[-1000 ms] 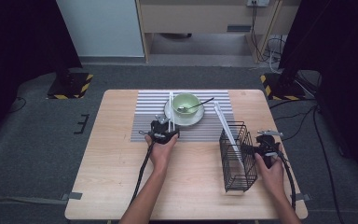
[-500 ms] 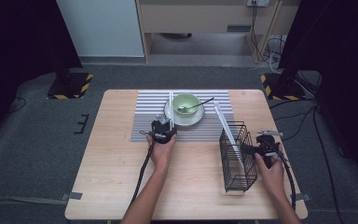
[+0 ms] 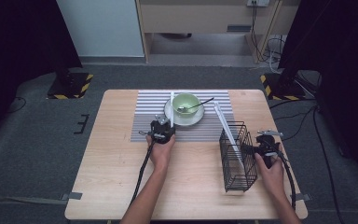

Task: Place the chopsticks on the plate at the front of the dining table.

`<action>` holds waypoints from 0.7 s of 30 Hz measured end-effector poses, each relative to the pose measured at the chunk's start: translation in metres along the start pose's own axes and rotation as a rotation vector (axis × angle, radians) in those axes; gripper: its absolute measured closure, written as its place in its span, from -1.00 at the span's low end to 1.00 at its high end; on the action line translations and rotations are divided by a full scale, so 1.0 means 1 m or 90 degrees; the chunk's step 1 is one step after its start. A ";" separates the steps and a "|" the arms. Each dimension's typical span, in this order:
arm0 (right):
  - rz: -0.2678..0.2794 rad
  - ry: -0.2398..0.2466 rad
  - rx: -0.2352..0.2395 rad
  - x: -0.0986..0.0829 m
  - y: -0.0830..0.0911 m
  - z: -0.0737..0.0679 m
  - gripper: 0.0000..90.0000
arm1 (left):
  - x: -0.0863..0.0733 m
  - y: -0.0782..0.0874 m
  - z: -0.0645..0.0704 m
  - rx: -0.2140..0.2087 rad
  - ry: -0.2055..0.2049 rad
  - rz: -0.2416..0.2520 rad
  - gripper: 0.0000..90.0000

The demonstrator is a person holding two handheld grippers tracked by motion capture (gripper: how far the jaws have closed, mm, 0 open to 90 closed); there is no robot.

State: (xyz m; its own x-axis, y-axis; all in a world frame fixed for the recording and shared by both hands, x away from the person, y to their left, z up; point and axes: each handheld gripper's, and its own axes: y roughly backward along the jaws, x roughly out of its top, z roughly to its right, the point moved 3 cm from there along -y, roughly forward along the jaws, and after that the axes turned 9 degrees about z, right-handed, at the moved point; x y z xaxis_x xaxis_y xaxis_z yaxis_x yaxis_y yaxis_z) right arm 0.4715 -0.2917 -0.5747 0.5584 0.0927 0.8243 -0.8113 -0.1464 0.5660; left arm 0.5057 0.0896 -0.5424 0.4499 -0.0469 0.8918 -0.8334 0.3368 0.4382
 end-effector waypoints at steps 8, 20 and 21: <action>0.000 0.000 0.000 0.000 0.000 0.000 -0.95 | -0.002 0.000 0.001 -0.006 -0.007 0.002 0.37; 0.000 0.000 0.000 0.000 0.000 0.000 -0.95 | -0.002 0.017 -0.001 -0.030 -0.051 -0.010 -0.30; 0.000 0.000 0.000 0.000 0.000 0.000 -0.95 | -0.001 0.018 -0.001 -0.032 -0.056 -0.008 -0.31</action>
State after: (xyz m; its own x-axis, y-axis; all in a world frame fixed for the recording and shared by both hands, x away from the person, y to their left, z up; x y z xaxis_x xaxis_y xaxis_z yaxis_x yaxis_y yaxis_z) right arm 0.4715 -0.2917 -0.5747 0.5585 0.0926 0.8243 -0.8112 -0.1465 0.5661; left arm 0.4902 0.0968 -0.5357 0.4279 -0.1337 0.8939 -0.8099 0.3824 0.4449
